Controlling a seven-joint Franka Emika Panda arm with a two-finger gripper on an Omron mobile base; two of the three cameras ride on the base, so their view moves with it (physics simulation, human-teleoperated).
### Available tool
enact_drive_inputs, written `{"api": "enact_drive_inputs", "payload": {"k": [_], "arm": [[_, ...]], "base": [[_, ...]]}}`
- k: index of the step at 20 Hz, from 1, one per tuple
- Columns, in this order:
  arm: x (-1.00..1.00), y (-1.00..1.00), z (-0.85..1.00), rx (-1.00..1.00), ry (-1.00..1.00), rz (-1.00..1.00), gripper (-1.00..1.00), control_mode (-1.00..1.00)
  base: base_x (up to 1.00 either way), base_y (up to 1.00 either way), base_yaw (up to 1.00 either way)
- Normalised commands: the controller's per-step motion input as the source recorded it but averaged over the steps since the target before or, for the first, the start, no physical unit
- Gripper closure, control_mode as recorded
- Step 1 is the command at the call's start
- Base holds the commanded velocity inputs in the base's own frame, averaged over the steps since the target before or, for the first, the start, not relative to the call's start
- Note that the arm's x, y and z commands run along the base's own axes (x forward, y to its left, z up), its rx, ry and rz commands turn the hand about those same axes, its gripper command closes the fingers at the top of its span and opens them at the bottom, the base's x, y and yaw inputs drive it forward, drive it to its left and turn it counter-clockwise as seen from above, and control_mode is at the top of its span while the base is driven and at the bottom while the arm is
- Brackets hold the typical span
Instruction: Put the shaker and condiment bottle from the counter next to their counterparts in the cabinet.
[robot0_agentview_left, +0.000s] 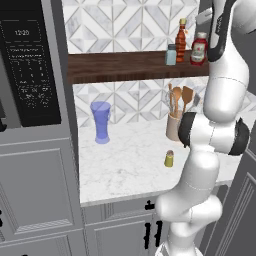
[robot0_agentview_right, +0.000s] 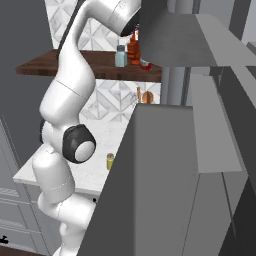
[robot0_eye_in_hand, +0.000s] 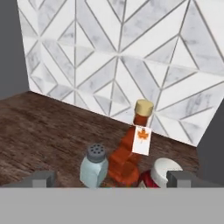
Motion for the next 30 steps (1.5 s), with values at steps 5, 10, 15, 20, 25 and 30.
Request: {"api": "enact_drive_inputs", "payload": {"k": [5,10,15,20,25,30], "arm": [[-1.00,0.24,-0.23,-0.03,0.00,0.00,-1.00,-1.00],[-0.94,0.37,-0.25,-0.01,-0.07,-0.20,-1.00,-1.00],[-0.76,0.64,-0.10,0.00,-0.16,-0.30,-1.00,-1.00],[-0.13,0.16,-0.01,0.00,0.00,-0.07,-1.00,-1.00],[-0.13,0.08,-0.24,0.00,-0.01,-0.03,-1.00,-1.00],[-0.31,0.27,-0.83,-0.01,-0.10,-0.23,-1.00,-1.00]], "base": [[0.00,0.00,0.00],[0.00,0.00,0.00],[0.00,0.00,0.00],[0.00,0.00,0.00],[0.00,0.00,0.00],[0.00,0.00,0.00]]}}
